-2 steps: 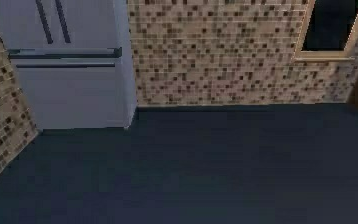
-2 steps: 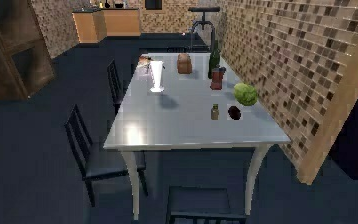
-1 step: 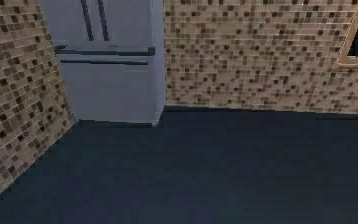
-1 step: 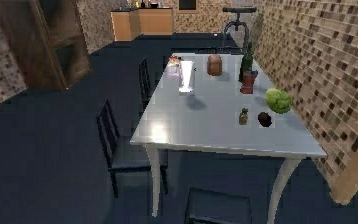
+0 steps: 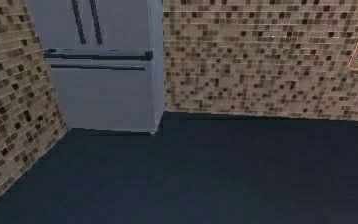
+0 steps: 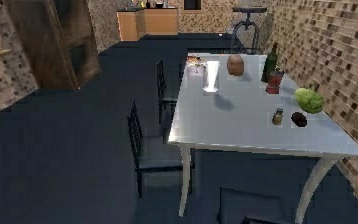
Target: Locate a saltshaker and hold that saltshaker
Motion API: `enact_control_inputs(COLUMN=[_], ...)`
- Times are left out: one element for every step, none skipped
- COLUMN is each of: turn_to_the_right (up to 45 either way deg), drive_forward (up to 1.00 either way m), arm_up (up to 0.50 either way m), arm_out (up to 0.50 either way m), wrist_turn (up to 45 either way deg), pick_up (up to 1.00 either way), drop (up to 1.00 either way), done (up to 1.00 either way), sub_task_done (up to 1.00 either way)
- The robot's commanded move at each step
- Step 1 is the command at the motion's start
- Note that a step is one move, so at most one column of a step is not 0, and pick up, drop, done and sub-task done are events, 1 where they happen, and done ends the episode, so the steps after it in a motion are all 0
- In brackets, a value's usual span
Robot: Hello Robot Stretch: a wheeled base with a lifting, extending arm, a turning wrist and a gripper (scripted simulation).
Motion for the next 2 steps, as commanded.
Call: enact_control_inputs(turn_to_the_right=[45.0,3.0], drive_forward=[0.00,0.00], arm_up=[0.00,0.00], arm_out=[0.00,0.00], wrist_turn=[0.0,0.0], pick_up=[0.00,0.00], drop=[0.00,0.00], done=[0.00,0.00], sub_task_done=[0.00,0.00])
